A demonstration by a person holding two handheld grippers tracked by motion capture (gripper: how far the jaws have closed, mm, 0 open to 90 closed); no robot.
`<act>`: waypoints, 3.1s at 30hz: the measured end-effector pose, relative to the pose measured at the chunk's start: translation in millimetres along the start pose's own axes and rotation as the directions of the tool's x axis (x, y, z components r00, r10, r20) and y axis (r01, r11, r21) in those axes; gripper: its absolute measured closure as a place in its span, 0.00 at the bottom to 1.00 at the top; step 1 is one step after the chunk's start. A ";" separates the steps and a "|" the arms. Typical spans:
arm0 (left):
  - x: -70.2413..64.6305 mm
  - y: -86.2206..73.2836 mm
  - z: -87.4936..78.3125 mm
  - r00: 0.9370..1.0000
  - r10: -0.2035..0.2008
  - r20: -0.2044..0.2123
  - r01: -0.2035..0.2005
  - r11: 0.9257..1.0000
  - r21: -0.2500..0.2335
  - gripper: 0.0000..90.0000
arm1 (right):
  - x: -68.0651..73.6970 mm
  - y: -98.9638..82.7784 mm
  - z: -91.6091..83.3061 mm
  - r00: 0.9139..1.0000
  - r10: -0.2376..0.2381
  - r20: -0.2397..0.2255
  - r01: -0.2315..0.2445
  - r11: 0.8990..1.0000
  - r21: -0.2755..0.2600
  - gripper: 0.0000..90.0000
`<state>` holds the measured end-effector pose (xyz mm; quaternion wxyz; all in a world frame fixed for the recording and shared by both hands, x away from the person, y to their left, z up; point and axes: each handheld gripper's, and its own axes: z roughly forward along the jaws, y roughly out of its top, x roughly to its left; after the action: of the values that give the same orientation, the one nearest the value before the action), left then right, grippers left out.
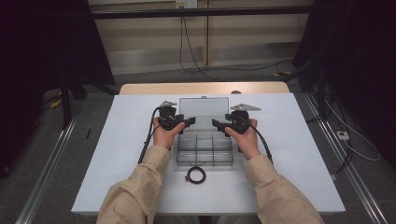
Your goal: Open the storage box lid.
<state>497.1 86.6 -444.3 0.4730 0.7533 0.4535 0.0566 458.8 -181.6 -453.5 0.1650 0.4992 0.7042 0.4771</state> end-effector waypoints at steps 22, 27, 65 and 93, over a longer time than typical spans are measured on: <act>3.4 -4.6 11.2 0.998 -0.063 0.020 0.062 0.997 0.052 0.28 | -1.1 0.0 11.7 0.999 0.051 0.009 -0.051 0.997 0.065 0.17; 4.7 -6.2 13.1 0.996 -0.082 0.029 0.080 0.994 0.069 0.25 | -2.5 -1.5 13.1 0.997 0.081 0.001 -0.081 0.994 0.080 0.16; 5.0 -10.1 17.1 0.991 -0.134 0.015 0.132 0.985 0.114 0.14 | -4.3 -6.4 15.6 0.982 0.189 0.011 -0.189 0.973 0.129 0.11; 3.5 -9.9 15.2 0.991 -0.131 0.003 0.130 0.983 0.129 0.12 | -3.8 -5.5 12.4 0.975 0.220 0.015 -0.219 0.963 0.155 0.12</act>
<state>500.8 80.6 -461.3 0.4290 0.7511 0.5018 -0.0081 466.3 -178.9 -465.1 0.0709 0.5849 0.6798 0.4367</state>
